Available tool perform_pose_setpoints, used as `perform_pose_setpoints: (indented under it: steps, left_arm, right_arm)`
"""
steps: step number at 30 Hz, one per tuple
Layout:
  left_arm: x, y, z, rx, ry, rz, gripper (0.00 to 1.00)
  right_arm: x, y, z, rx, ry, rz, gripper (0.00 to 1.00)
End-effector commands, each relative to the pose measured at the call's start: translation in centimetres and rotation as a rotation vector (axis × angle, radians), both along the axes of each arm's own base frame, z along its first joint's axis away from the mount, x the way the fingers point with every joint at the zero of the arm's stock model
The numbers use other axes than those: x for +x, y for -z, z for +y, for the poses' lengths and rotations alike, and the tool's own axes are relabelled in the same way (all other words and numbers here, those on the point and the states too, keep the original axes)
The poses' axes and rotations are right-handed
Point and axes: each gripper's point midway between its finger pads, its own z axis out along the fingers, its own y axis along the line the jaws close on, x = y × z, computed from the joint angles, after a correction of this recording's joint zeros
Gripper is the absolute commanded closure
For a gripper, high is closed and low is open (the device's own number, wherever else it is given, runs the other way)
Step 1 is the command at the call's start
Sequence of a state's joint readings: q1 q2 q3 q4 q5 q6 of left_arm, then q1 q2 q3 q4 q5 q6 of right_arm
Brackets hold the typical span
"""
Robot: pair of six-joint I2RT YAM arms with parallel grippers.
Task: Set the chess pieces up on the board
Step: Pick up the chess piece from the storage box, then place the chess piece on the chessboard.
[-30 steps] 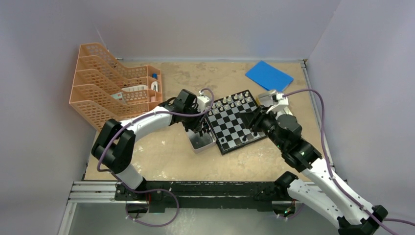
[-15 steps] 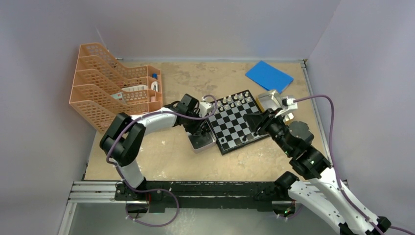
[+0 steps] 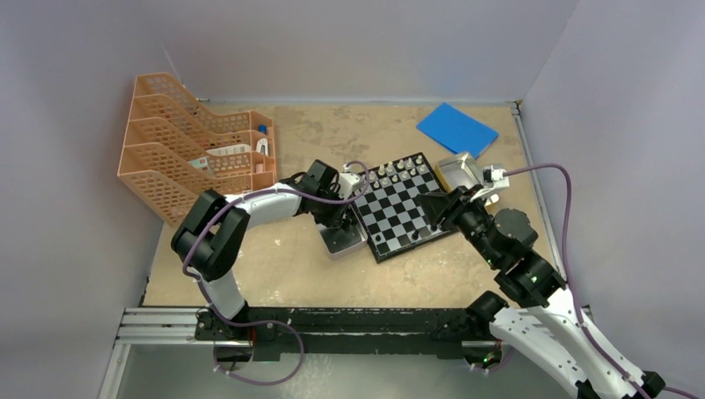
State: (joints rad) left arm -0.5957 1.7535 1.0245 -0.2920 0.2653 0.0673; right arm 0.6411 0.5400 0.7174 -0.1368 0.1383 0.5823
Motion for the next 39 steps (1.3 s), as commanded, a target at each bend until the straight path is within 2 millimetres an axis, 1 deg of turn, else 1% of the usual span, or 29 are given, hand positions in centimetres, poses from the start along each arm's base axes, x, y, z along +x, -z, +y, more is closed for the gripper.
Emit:
perform_pose_setpoints:
  steps: [1, 5, 8, 15, 17, 19, 21, 23, 25, 27, 30, 33, 38, 39]
  left_arm:
    - [0.6, -1.4, -0.3, -0.028, -0.017, -0.021, 0.87]
    - [0.6, -2.8, -0.1, -0.038, -0.043, -0.032, 0.94]
    - [0.5, -4.0, -0.1, -0.056, -0.058, -0.036, 0.97]
    - [-0.5, -6.7, -0.1, -0.095, -0.104, -0.011, 0.99]
    - [-0.9, -7.6, -0.2, -0.117, -0.101, -0.008, 0.99]
    - [-1.4, -8.5, -0.3, -0.139, -0.092, 0.000, 0.99]
    - [-2.3, -9.5, -0.5, -0.167, -0.074, 0.018, 1.00]
    - [-3.6, -10.7, -1.0, -0.214, -0.035, 0.047, 1.00]
    - [-5.1, -12.3, -1.4, -0.271, 0.011, 0.070, 1.00]
    - [-6.4, -13.5, -1.6, -0.317, 0.043, 0.093, 1.00]
    - [-8.2, -15.0, -2.0, -0.378, 0.088, 0.141, 1.00]
    - [-10.0, -16.5, -2.6, -0.447, 0.133, 0.203, 1.00]
    - [-11.9, -18.3, -3.0, -0.521, 0.174, 0.276, 1.00]
    - [-12.2, -18.6, -3.0, -0.532, 0.181, 0.281, 1.00]
  right_arm:
    - [-0.1, -1.1, -0.2, 0.016, 0.004, -0.039, 0.58]
    - [0.2, -1.0, -0.1, 0.026, 0.010, -0.034, 0.58]
    - [0.4, -0.8, 0.3, 0.020, -0.002, -0.034, 0.58]
    - [0.7, 0.1, 2.1, 0.032, -0.068, -0.020, 0.59]
    - [0.8, 0.0, 2.5, 0.042, -0.084, -0.033, 0.59]
    - [1.1, 0.5, 3.0, 0.038, -0.095, -0.034, 0.59]
    - [1.3, 0.9, 3.7, 0.007, -0.135, -0.070, 0.58]
    - [0.9, 1.5, 4.6, -0.032, -0.210, -0.134, 0.57]
    - [-0.3, 1.6, 6.0, -0.064, -0.335, -0.233, 0.54]
    - [-0.8, 1.6, 6.7, -0.107, -0.400, -0.329, 0.53]
    - [-0.3, 1.4, 6.9, -0.226, -0.424, -0.453, 0.53]
    - [0.9, 1.0, 7.4, -0.302, -0.430, -0.513, 0.52]
    - [1.6, 0.9, 10.1, -0.434, -0.549, -0.561, 0.51]
    - [1.4, 1.4, 10.8, -0.480, -0.578, -0.580, 0.50]
